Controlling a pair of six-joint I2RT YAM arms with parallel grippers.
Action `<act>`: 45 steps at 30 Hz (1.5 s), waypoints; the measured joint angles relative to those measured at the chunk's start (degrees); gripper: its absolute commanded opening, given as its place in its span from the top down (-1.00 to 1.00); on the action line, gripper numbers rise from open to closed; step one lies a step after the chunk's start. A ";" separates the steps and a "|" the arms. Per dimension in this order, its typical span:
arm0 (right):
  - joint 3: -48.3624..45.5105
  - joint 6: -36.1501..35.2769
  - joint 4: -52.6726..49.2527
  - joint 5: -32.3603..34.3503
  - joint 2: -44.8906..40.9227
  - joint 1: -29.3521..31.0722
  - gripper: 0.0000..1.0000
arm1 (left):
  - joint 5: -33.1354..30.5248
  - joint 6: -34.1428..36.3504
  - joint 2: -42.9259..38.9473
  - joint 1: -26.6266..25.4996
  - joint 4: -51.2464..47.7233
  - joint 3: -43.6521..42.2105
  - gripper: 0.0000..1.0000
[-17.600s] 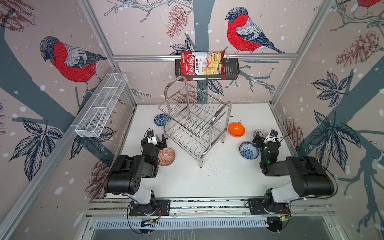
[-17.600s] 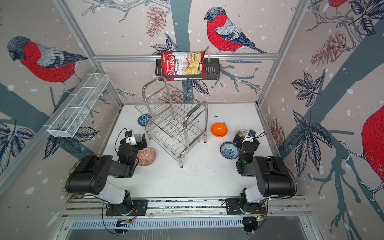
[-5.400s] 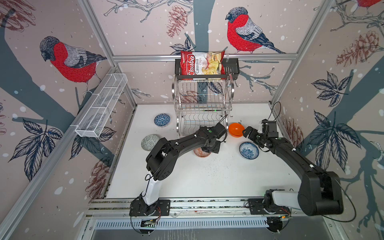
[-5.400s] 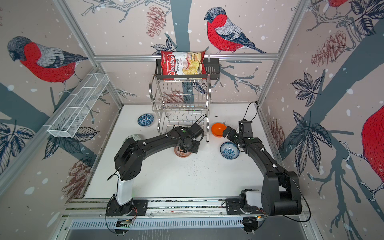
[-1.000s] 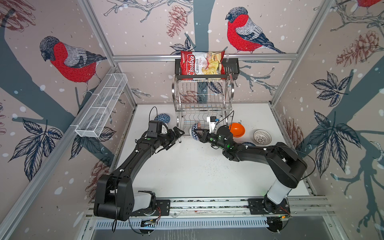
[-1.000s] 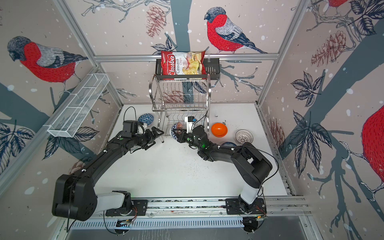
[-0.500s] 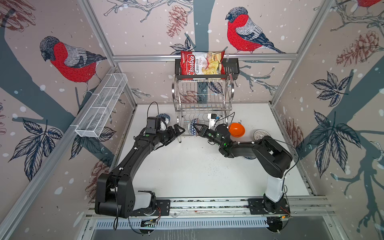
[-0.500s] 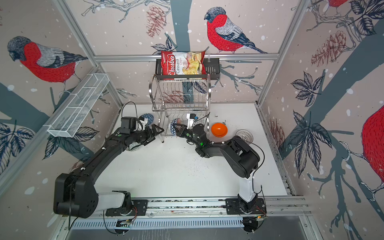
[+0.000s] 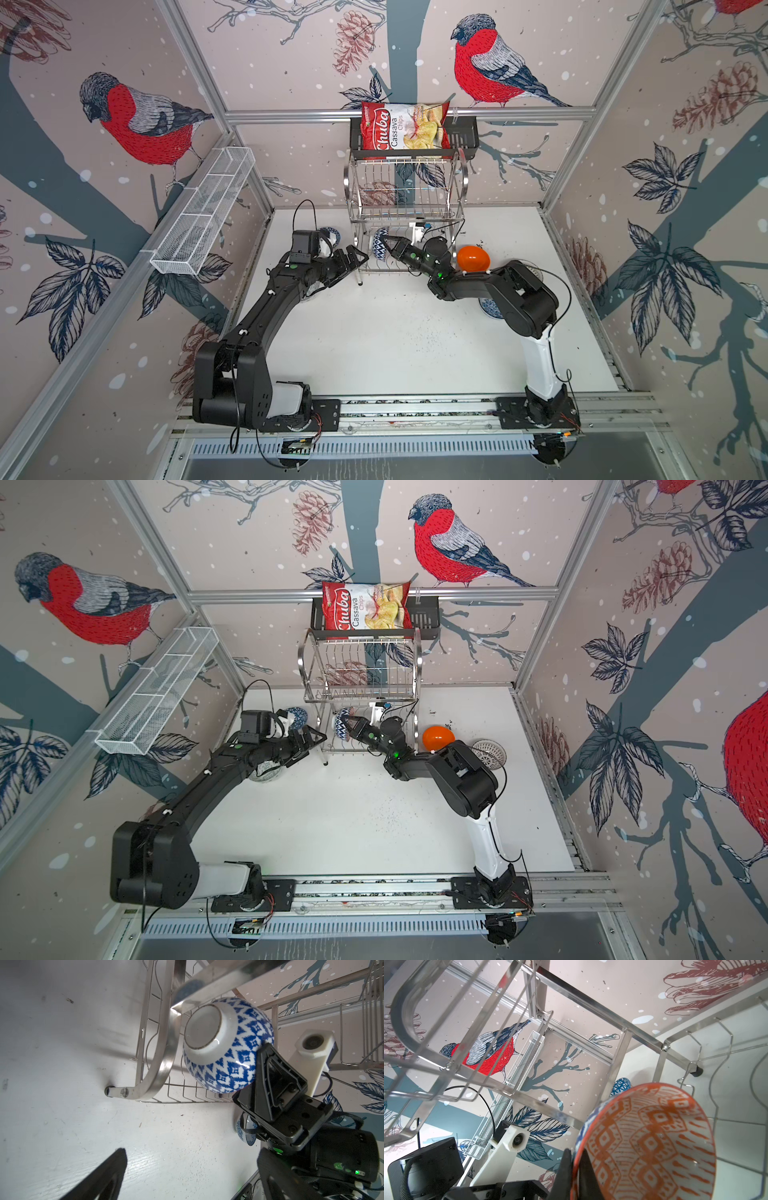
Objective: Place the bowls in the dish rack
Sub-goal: 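Lift the orange-patterned bowl with the right gripper and carry it into the rack, then lower the orange-patterned bowl upright between the rack wires with the right gripper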
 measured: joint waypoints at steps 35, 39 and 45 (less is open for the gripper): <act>21.99 2.80 -7.69 -6.95 14.53 -4.11 1.00 | 7.58 0.42 -2.12 0.00 3.63 0.44 -0.97; 25.18 2.97 -7.91 -7.13 16.70 -4.24 1.00 | 7.58 0.42 -2.10 0.00 3.63 0.44 -0.97; 29.77 3.23 -9.11 -7.23 19.58 -4.24 1.00 | 7.52 0.48 -2.10 0.02 3.56 0.44 -0.96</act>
